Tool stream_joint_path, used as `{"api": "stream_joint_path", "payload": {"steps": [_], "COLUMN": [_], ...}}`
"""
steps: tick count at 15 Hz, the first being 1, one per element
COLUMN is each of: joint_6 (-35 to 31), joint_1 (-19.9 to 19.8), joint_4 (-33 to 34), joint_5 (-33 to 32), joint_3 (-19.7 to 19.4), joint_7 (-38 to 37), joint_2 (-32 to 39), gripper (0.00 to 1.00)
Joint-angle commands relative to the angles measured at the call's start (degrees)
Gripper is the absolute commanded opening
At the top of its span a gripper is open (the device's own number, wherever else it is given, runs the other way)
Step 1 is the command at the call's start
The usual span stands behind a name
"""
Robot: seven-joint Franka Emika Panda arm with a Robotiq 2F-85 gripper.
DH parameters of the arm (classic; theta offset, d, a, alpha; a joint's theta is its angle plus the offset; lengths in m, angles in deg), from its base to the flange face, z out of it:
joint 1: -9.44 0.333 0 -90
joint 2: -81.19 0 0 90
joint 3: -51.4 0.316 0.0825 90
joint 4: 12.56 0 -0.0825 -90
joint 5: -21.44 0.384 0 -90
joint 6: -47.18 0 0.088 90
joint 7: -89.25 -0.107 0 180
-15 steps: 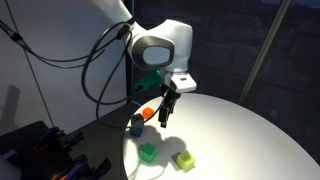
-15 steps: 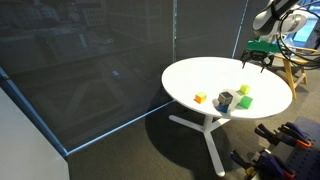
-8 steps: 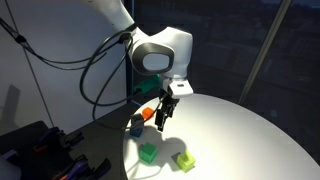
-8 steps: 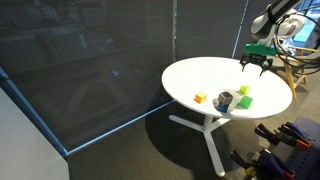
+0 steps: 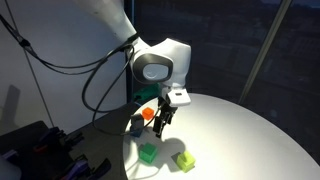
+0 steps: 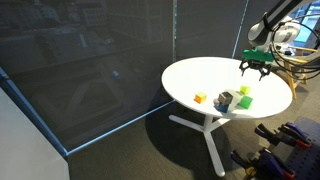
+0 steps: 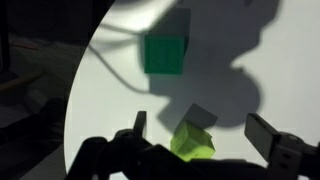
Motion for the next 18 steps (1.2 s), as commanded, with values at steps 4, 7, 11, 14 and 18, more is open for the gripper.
{"api": "stream_joint_path", "payload": {"steps": [4, 7, 11, 14, 18], "joint_6": [-0.3, -0.3, -0.4, -0.8, -0.9], "joint_1": [0.1, 0.1, 0.1, 0.0, 0.0], "joint_4": [0.1, 0.1, -0.1, -1.2, -2.1], "joint_5": [0.0, 0.0, 0.0, -0.1, -0.1], "joint_3": [-0.1, -0.1, -0.1, -0.1, -0.1], "joint_7": [0.0, 0.0, 0.2, 0.8, 1.3], "joint_2": [0.7, 0.7, 0.5, -0.3, -0.5], "gripper": [1.00, 1.00, 1.00, 1.00, 1.00]}}
